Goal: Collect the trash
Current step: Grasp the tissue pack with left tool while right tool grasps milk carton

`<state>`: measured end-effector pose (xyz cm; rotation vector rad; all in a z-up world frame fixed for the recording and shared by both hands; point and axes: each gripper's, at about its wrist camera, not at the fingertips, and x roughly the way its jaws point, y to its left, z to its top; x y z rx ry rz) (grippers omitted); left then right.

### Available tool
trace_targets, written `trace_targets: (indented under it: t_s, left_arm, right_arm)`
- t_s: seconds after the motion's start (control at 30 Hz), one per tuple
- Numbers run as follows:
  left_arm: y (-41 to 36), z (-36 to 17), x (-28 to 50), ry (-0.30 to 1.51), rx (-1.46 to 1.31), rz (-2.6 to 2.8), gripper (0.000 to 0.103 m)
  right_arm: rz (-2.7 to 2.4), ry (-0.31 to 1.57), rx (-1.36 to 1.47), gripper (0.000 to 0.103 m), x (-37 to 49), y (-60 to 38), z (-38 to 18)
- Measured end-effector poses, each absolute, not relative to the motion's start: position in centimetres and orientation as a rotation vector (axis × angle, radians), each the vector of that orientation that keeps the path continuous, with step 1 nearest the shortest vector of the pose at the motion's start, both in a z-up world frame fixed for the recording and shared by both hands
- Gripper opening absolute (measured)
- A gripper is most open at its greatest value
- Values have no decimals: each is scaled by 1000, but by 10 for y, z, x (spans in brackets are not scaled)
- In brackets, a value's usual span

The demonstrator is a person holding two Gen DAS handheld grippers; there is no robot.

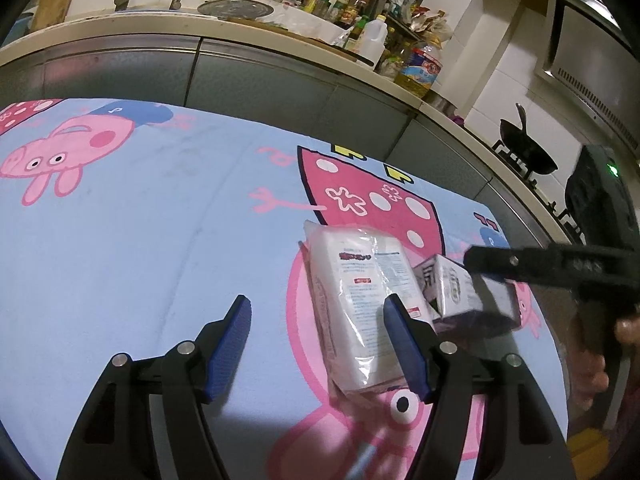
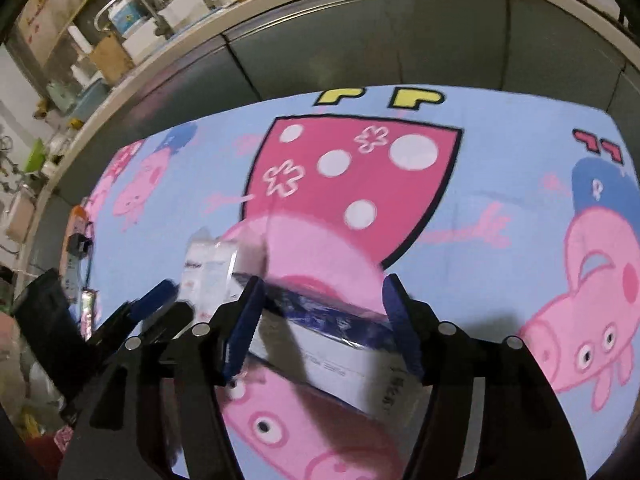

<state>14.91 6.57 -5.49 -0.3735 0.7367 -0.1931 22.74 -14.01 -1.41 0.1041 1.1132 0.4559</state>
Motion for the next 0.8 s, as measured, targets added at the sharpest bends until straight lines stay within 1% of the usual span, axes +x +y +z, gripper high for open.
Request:
trace_targets:
  t_s: [0.13, 0.23, 0.27, 0.37, 0.43, 0.5, 0.6, 0.7, 0.8]
  left_arm:
    - [64, -54, 148, 734, -365, -189, 69]
    - [63, -54, 148, 734, -356, -189, 69]
    - [62, -54, 148, 734, -354, -189, 69]
    - [62, -54, 148, 735, -352, -186, 70]
    - [61, -54, 147, 735, -348, -185, 71]
    - [60, -53, 147, 734, -341, -182, 71]
    - [60, -53, 147, 732, -338, -182, 71]
    - [60, -53, 147, 732, -338, -185, 71]
    - [57, -53, 147, 733, -322, -187, 73]
  right_arm:
    - [481, 1104, 103, 65, 217, -138, -17]
    - [513, 1132, 101, 68, 207, -134, -21]
    - [515, 1130, 84, 69, 202, -134, -22]
    - [521, 1092, -18, 70, 185, -123, -26]
    - [508, 1059, -60, 67, 176, -120, -29]
    - [506, 1039, -56, 60, 172, -122, -28]
    - [488, 1009, -39, 53, 166, -127, -26]
    - [448, 993, 29, 50, 161, -144, -24]
    - [404, 988, 106, 49, 154, -163, -26]
